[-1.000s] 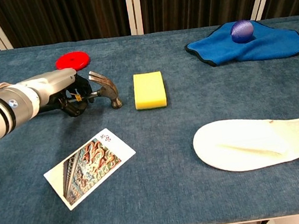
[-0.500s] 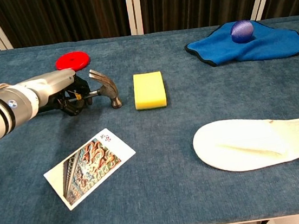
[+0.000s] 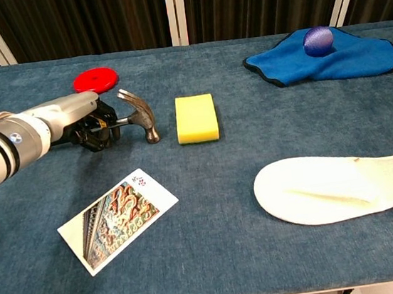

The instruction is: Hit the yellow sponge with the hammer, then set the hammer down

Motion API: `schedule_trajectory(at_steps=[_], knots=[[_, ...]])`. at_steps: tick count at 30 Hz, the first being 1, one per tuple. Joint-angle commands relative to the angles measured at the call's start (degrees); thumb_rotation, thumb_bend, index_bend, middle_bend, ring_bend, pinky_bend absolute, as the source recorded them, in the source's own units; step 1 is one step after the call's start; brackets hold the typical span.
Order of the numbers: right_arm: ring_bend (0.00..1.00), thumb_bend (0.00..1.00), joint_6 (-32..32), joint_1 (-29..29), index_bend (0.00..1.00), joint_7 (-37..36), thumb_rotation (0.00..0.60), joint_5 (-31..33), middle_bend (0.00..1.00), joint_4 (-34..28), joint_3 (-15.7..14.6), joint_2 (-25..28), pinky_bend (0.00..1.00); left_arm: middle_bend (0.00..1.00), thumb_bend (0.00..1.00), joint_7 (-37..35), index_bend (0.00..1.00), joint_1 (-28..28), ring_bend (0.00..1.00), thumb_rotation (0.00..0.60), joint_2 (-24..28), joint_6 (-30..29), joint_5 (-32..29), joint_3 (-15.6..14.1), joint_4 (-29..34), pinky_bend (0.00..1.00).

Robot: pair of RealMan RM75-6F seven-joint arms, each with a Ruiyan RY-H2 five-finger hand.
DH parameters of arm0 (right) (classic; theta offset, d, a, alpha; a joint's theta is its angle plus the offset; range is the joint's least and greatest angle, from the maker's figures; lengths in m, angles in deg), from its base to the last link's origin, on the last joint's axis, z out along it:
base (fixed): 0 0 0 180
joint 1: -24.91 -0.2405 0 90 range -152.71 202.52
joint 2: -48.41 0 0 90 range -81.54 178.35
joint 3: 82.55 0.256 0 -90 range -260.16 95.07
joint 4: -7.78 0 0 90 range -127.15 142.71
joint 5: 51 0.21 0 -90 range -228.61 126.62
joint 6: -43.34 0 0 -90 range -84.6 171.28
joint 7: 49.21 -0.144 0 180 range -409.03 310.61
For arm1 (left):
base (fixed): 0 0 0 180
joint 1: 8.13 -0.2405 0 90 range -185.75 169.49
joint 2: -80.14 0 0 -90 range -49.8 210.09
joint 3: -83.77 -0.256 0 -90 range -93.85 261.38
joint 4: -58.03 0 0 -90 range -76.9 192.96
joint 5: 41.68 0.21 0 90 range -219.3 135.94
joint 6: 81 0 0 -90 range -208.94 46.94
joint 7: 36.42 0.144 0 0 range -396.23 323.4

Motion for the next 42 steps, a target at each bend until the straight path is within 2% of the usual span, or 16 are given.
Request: schedule_trajectory(at_steps=[1, 11, 20, 25, 32, 37, 42], knots=[[0.04, 0.18, 0.0, 0.0, 0.12, 0.1, 0.6, 0.0, 0.19, -0.1, 0.0, 0.1, 0.14, 0.52, 0.66, -0.5, 0.55, -0.2, 0.43, 0.6, 0.0, 0.2, 0.3, 0.0, -0.1, 0.44], [0.05, 0.18, -0.1, 0.1, 0.12, 0.2, 0.6, 0.2, 0.19, -0.3, 0.0, 0.2, 0.14, 0.63, 0.68, -6.0, 0.65, -1.6, 0.56, 0.6, -0.7, -0.7, 7.0, 0.3, -2.2, 0.57], [0.05, 0.18, 0.0, 0.1, 0.12, 0.4, 0.6, 0.2, 0.19, -0.6, 0.0, 0.4, 0.14, 0.7, 0.72, -11.8, 0.71, -2.9, 0.67, 0.6, 1.1, -0.3, 14.1, 0.3, -3.0, 0.67], [0.05, 0.18, -0.1, 0.1, 0.12, 0.7, 0.6, 0.2, 0.2, -0.9, 0.0, 0.5, 0.14, 0.76, 0.76, -19.2, 0.77, -3.5, 0.76, 0.6, 2.1, -1.4, 22.0, 0.9, -4.1, 0.76], [0.05, 0.18, -0.2, 0.1, 0.12, 1.2, 0.6, 0.4, 0.2, -1.3, 0.1, 0.6, 0.14, 0.86, 0.83, -28.5, 0.84, -0.8, 0.88, 0.6, 1.1, -1.6, 32.3, 2.5, -9.9, 0.87], [0.05, 0.18, -0.2, 0.3, 0.12, 1.1, 0.6, 1.0, 0.2, -1.3, 0.2, 0.8, 0.14, 0.9, 0.86, -30.1, 0.87, 2.0, 0.91, 0.6, 0.2, 1.7, 33.7, 3.1, -13.5, 0.91], [0.05, 0.18, -0.6, 0.3, 0.12, 0.9, 0.6, 1.4, 0.2, -1.0, 0.1, 0.7, 0.14, 0.91, 0.89, -27.9, 0.87, 4.1, 0.92, 0.6, -0.3, 7.5, 31.6, 2.5, -15.6, 0.91]])
